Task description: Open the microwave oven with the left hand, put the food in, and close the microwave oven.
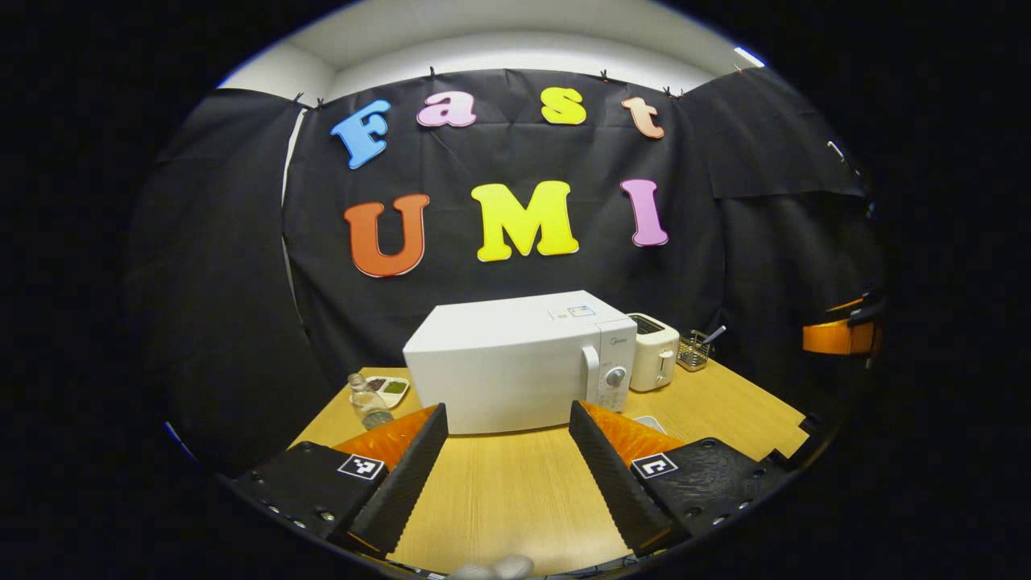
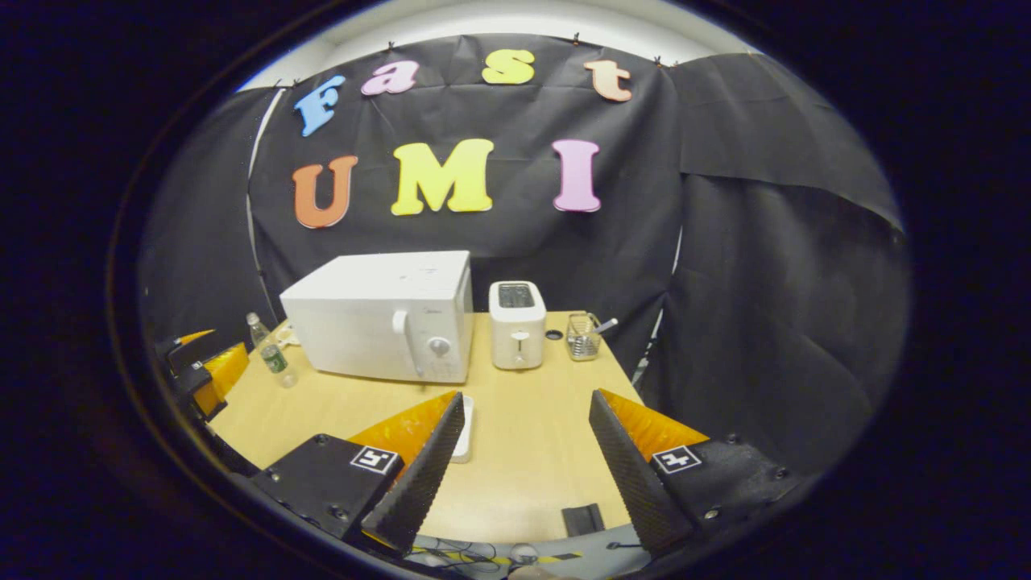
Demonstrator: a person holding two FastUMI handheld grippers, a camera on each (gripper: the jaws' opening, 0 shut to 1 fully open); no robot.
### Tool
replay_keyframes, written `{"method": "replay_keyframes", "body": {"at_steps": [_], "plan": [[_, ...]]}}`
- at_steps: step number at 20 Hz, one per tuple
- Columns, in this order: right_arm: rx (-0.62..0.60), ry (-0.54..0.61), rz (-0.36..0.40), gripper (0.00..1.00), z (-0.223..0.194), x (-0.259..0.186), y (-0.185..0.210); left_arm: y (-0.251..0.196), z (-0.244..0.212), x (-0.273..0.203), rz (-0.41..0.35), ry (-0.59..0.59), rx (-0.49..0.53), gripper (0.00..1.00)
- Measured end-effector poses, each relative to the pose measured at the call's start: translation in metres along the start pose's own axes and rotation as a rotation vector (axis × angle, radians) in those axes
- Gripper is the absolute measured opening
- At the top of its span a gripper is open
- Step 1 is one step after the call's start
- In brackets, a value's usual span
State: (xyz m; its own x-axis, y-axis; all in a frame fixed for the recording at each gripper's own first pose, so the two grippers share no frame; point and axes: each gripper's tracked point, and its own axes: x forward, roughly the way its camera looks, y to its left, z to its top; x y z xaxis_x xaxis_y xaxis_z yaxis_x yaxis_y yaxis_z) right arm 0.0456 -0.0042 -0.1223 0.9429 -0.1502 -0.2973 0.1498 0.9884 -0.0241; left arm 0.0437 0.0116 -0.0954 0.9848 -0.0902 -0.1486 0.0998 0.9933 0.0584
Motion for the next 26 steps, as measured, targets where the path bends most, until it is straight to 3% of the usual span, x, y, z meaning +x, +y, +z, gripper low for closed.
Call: {"method": "replay_keyframes", "body": {"at_steps": [5,10,18,19,22,23,25,26], "plan": [[0.011,-0.121,0.088,1.00,0.044,-0.024,0.061,0.040,0.047,-0.047,0.050,-0.076,-0.009,0.95],[0.011,-0.234,0.137,0.99,0.091,-0.050,0.092,0.071,0.090,-0.064,0.099,-0.150,-0.026,0.95],[0.016,-0.329,0.132,0.99,0.150,-0.080,0.100,0.093,0.147,-0.071,0.128,-0.247,-0.072,0.95],[0.021,-0.332,0.131,0.91,0.154,-0.081,0.098,0.091,0.151,-0.070,0.123,-0.248,-0.082,0.96],[0.016,-0.346,0.122,0.91,0.161,-0.083,0.094,0.091,0.159,-0.071,0.119,-0.265,-0.086,0.95],[0.010,-0.350,0.120,0.99,0.162,-0.083,0.093,0.091,0.159,-0.070,0.120,-0.265,-0.083,0.95],[0.003,-0.353,0.122,0.99,0.165,-0.082,0.094,0.087,0.156,-0.067,0.114,-0.256,-0.079,0.95],[0.001,-0.352,0.121,0.91,0.164,-0.082,0.094,0.086,0.155,-0.066,0.112,-0.251,-0.078,0.95]]}}
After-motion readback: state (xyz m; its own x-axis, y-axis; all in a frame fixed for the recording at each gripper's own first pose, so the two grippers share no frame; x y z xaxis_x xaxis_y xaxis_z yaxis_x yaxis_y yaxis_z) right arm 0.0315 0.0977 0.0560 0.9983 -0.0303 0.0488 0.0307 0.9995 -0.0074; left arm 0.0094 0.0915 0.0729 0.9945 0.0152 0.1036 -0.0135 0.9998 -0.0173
